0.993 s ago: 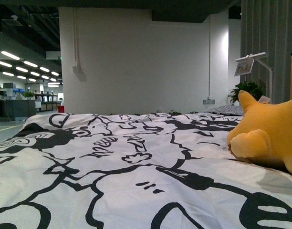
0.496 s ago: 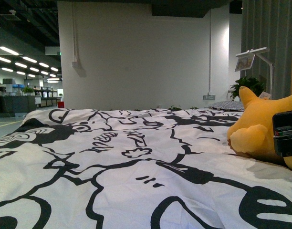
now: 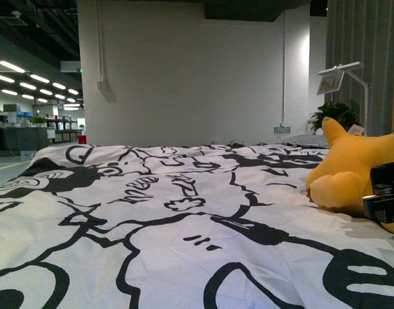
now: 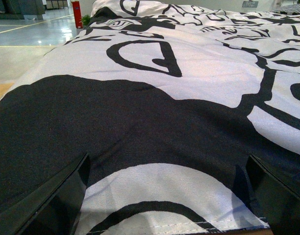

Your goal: Put away toys

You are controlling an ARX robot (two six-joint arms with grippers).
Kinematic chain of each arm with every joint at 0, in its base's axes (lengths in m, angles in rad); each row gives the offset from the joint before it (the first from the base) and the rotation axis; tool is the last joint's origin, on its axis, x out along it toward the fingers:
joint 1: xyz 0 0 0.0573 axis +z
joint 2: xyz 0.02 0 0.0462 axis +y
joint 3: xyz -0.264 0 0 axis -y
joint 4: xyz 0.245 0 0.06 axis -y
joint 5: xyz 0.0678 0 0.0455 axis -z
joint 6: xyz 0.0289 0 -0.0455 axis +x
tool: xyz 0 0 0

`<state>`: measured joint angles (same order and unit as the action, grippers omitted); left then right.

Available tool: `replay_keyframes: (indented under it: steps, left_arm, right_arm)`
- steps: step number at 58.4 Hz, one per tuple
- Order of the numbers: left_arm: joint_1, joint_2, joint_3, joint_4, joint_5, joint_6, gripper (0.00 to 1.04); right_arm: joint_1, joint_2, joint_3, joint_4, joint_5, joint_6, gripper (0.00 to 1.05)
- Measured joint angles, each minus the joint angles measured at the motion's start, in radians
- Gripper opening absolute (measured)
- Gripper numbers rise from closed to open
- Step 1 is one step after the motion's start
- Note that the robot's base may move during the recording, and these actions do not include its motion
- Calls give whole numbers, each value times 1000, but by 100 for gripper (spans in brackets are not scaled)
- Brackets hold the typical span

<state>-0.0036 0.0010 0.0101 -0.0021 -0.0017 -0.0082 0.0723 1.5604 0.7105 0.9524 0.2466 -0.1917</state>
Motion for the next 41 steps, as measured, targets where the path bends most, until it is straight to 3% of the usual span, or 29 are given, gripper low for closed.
replay_keyframes:
  steps: [10,20,32,41]
  left_arm:
    - [0,0,0,0,0,0,98]
    - [0,0,0,0,0,0,98]
    - [0,0,0,0,0,0,98]
    - [0,0,0,0,0,0,98]
  right_arm:
    - [-16,-68,12,-133,-71,107,42]
    - [-79,-247,18,-354,-285,302,13]
    - [-153,-496,9,-507,-526,476,9]
    - [-195,-665,-36,-585,-636,536,9]
